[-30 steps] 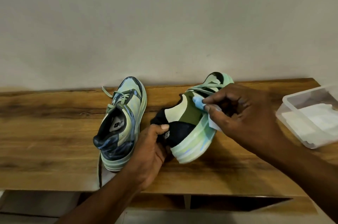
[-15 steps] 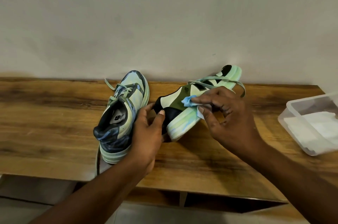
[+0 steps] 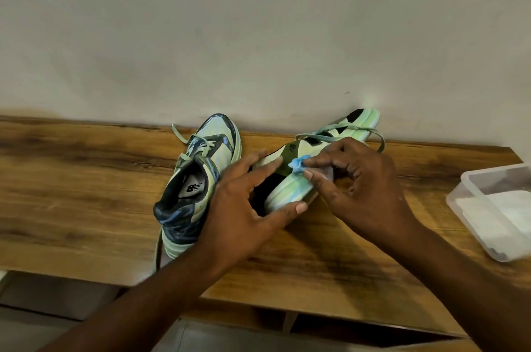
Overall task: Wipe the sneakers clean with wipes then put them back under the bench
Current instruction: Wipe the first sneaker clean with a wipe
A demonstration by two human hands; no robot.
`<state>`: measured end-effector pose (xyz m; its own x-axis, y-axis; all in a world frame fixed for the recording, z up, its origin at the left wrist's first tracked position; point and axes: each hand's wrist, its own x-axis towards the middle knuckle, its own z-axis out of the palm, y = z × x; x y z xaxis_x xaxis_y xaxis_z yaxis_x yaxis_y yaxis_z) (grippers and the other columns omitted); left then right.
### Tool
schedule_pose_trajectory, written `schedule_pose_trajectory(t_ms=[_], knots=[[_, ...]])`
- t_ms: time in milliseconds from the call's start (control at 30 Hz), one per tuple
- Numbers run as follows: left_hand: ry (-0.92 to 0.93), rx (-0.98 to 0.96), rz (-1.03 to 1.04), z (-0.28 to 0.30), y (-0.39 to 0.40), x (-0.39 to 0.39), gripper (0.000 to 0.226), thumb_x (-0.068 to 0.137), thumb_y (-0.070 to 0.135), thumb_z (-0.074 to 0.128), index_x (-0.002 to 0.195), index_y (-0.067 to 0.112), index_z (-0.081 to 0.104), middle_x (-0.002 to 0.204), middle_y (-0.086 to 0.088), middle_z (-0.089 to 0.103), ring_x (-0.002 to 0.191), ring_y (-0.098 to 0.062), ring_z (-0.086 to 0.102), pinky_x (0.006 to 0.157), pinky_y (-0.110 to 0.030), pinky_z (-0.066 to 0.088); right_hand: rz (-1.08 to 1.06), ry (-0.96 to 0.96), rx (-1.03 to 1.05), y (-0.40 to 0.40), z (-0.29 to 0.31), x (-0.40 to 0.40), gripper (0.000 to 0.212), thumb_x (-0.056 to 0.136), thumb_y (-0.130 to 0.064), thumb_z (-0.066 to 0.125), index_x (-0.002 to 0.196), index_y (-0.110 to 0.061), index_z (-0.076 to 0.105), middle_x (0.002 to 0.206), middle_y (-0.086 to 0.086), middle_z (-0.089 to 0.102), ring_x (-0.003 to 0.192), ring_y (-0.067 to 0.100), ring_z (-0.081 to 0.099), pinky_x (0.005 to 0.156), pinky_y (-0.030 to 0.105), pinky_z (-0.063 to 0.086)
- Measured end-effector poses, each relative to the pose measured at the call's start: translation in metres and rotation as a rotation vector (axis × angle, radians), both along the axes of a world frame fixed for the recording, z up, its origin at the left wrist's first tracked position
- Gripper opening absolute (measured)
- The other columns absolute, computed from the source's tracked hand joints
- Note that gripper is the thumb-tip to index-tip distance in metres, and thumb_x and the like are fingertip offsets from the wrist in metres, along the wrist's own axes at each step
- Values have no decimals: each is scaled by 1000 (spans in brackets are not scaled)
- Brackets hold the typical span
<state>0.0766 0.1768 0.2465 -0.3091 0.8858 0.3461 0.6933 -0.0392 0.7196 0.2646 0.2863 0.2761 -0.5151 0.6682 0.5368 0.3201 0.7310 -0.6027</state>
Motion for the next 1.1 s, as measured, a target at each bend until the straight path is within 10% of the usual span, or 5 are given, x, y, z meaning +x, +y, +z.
schedule_pose_trajectory(t_ms=[367,933,1100], knots=[[29,14,-37,4,1,2,81,68,43,95,141,26,65,149,11,50,140,-5,43,105,3,25,71,-106,56,-22,0,6,27,82,-9,84,105,-22,81,95,-9,69,82,2,64,69,17,54],[34,32,-44,4,0,9,82,64,47,94,139,27,67,146,11,50,137,1,41,109,0,23,-135,-80,50,-7,5,2,24,82,-12,82,103,-24,82,89,-8,67,80,0,61,69,13,51],[30,65,-68,5,2,7,74,68,44,83,138,27,68,144,12,51,139,3,42,110,-4,29,193,-171,-6,-31,10,-2,21,76,-14,86,94,-22,83,85,-12,66,75,3,63,61,19,52]])
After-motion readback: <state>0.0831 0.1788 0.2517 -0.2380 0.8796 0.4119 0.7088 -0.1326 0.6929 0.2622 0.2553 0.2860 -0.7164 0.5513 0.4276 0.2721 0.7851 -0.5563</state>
